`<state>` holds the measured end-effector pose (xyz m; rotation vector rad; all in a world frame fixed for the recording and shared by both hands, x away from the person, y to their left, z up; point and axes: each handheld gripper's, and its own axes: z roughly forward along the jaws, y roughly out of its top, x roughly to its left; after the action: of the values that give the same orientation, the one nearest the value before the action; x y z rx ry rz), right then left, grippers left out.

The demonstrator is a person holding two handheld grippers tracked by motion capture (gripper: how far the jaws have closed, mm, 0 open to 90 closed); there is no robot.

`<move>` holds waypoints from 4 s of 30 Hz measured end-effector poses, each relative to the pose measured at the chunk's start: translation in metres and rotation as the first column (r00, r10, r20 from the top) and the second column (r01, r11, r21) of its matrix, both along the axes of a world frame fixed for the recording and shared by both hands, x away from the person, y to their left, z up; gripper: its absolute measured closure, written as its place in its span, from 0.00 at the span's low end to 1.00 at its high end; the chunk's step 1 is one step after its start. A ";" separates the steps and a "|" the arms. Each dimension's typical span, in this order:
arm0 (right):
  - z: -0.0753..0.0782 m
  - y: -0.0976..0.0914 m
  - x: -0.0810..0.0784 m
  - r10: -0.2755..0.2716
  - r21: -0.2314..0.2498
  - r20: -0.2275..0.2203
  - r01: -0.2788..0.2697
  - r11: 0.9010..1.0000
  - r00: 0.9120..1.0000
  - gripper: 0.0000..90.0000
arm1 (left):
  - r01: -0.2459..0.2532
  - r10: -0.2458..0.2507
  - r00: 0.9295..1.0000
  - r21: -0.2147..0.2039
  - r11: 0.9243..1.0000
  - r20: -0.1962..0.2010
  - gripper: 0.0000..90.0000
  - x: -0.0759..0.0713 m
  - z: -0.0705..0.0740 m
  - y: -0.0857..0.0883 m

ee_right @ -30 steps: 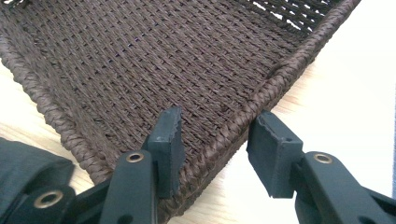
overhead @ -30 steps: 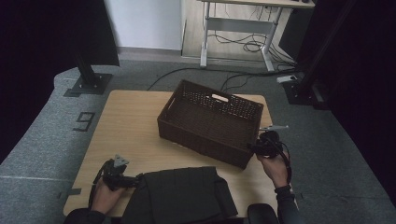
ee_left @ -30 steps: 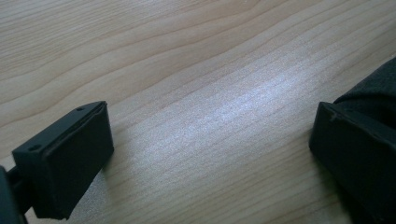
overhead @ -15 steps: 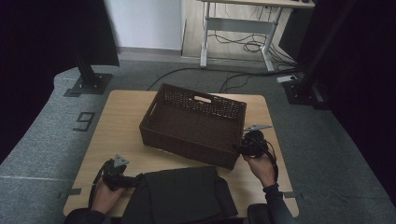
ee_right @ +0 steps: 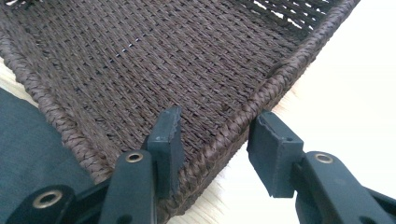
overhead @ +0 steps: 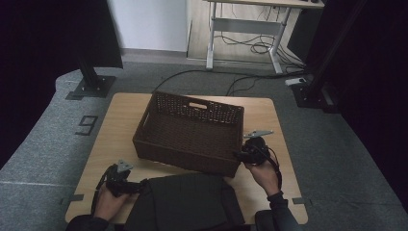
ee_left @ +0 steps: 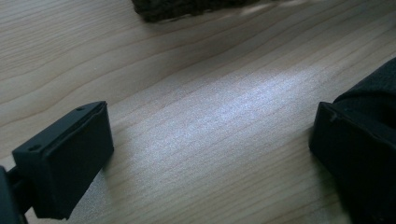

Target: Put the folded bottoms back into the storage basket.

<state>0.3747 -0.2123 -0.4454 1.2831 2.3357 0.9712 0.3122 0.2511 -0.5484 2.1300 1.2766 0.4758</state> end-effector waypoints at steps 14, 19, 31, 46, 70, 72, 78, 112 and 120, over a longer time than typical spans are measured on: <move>0.000 -0.028 0.003 -0.055 0.007 -0.014 0.055 0.998 0.998 0.73 | 0.001 -0.001 1.000 0.000 1.000 0.000 0.00 0.000 0.000 0.000; -0.002 -0.031 0.005 -0.043 0.020 0.002 0.043 0.999 0.999 0.73 | 0.001 -0.001 1.000 0.000 1.000 0.000 0.00 0.000 0.000 0.000; -0.003 -0.023 0.004 -0.012 0.029 0.014 0.012 1.000 1.000 0.73 | 0.001 -0.001 1.000 0.000 1.000 0.000 0.00 0.000 0.000 0.000; -0.005 -0.020 -0.006 0.005 0.059 0.022 -0.006 0.998 1.000 0.69 | 0.003 -0.003 1.000 0.003 1.000 -0.001 0.00 0.000 0.000 0.000; 0.010 -0.065 -0.010 -0.078 0.060 0.164 0.069 0.996 0.983 0.11 | 0.005 -0.005 1.000 -0.001 1.000 -0.002 0.00 0.000 0.000 0.000; 0.008 -0.068 -0.010 -0.082 0.049 0.171 0.075 0.996 0.982 0.07 | 0.007 -0.007 1.000 -0.001 1.000 -0.002 0.00 0.000 0.000 0.001; -0.005 -0.076 -0.008 -0.084 0.009 0.134 0.083 0.996 0.987 0.00 | 0.016 -0.016 1.000 -0.001 1.000 -0.001 0.00 0.000 0.000 0.001; -0.092 -0.074 -0.013 -0.136 0.025 0.021 0.136 0.990 0.990 0.00 | 0.053 -0.053 0.999 -0.002 0.999 -0.001 0.00 0.000 0.000 0.010; -0.110 -0.071 -0.015 -0.131 -0.019 0.042 0.132 0.991 0.990 0.00 | 0.047 -0.047 0.999 -0.002 0.999 -0.002 0.00 0.000 0.000 0.010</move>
<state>0.3599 -0.2829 -0.5558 1.3767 2.1937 0.9192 0.3119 0.2608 -0.5482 2.1539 1.2250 0.4525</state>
